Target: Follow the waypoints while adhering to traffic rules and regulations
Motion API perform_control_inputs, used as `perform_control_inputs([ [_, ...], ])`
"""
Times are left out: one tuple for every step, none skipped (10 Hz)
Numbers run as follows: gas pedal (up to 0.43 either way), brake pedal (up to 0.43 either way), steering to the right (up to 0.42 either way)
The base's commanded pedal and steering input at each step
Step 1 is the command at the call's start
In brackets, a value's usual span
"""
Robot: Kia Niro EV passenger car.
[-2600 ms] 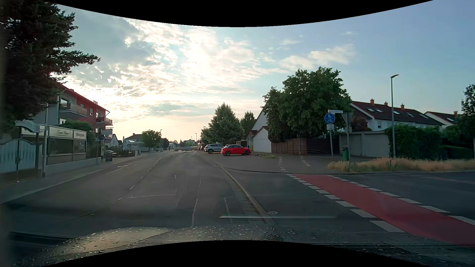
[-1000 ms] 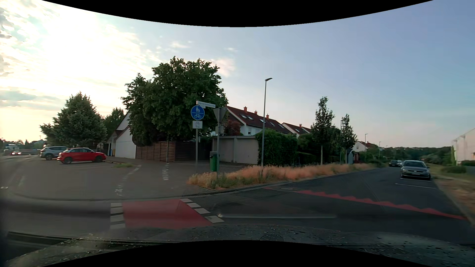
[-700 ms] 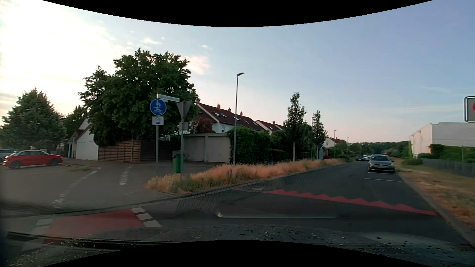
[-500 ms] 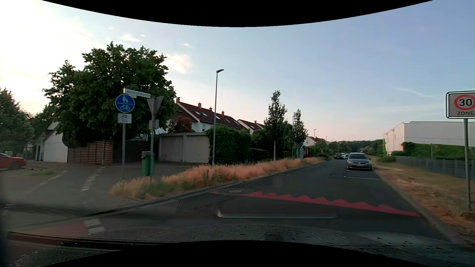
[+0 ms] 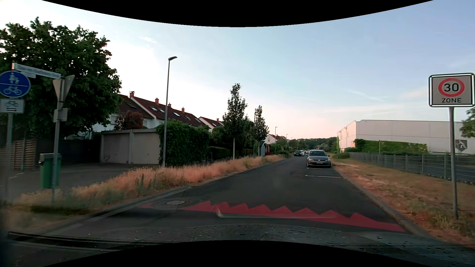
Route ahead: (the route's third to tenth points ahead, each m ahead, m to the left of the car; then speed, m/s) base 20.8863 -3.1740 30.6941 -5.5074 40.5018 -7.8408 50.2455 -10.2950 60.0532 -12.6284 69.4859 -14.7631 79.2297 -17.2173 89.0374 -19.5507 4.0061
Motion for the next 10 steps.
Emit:
perform_control_inputs([
  [0.209, 0.000, 0.216],
  [0.209, 0.000, 0.189],
  [0.209, 0.000, 0.180],
  [0.209, 0.000, 0.163],
  [0.209, 0.000, 0.134],
  [0.209, 0.000, 0.096],
  [0.209, 0.000, 0.066],
  [0.209, 0.000, 0.033],
  [0.209, 0.000, 0.013],
  [0.209, 0.000, -0.003],
])
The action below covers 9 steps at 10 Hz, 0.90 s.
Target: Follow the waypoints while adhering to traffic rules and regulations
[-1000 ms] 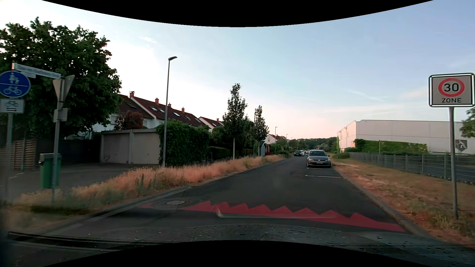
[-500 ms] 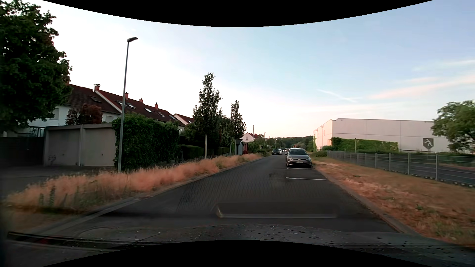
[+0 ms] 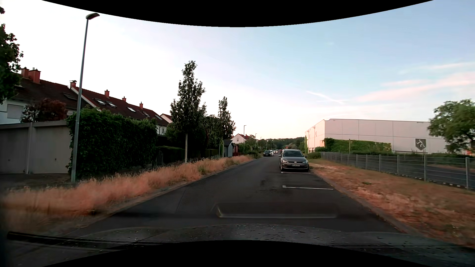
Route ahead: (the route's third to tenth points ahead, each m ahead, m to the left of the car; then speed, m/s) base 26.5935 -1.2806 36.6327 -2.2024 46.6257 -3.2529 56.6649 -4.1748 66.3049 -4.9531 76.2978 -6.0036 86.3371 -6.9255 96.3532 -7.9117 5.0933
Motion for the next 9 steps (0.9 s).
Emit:
perform_control_inputs([
  [0.209, 0.000, -0.013],
  [0.209, 0.000, -0.019],
  [0.197, 0.000, -0.019],
  [0.177, 0.000, -0.016],
  [0.169, 0.000, -0.012],
  [0.169, 0.000, -0.010],
  [0.169, 0.000, -0.010],
  [0.169, 0.000, -0.009],
  [0.138, 0.000, -0.007],
])
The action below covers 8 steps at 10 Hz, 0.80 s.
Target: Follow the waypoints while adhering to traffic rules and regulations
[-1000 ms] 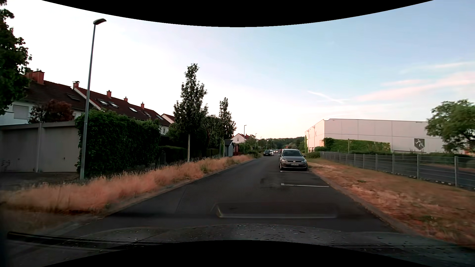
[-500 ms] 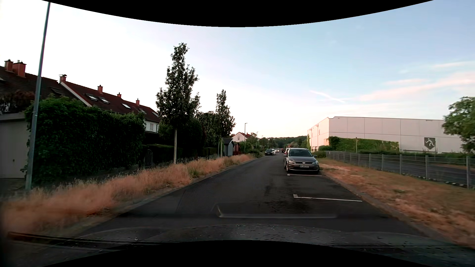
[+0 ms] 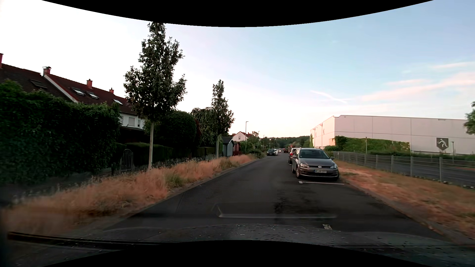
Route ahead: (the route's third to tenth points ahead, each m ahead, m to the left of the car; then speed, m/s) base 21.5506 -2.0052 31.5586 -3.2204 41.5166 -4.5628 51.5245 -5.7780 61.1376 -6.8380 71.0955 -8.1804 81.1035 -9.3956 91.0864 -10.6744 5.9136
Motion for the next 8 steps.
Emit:
perform_control_inputs([
  [0.110, 0.000, -0.007],
  [0.087, 0.000, -0.006],
  [0.067, 0.000, -0.004],
  [0.039, 0.000, 0.000],
  [0.039, 0.000, 0.005],
  [0.039, 0.000, 0.010],
  [0.039, 0.000, 0.013],
  [0.039, 0.000, 0.015],
])
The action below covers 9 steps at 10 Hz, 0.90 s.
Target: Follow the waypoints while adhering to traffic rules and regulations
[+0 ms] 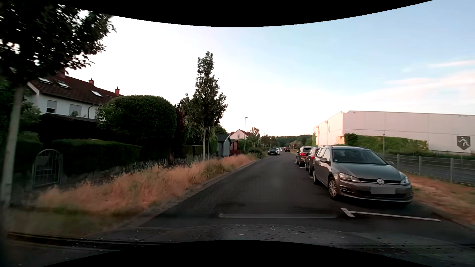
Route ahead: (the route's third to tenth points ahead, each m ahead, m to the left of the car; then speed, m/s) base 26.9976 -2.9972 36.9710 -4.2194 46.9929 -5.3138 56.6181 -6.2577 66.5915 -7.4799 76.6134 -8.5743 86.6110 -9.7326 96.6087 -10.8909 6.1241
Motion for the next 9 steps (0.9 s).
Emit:
perform_control_inputs([
  [0.028, 0.000, 0.019],
  [0.008, 0.000, 0.024],
  [0.008, 0.000, 0.028],
  [0.000, 0.000, 0.036],
  [0.000, 0.000, 0.043],
  [0.000, 0.000, 0.047],
  [0.000, 0.000, 0.050],
  [0.000, 0.000, 0.050],
  [0.000, 0.000, 0.050],
])
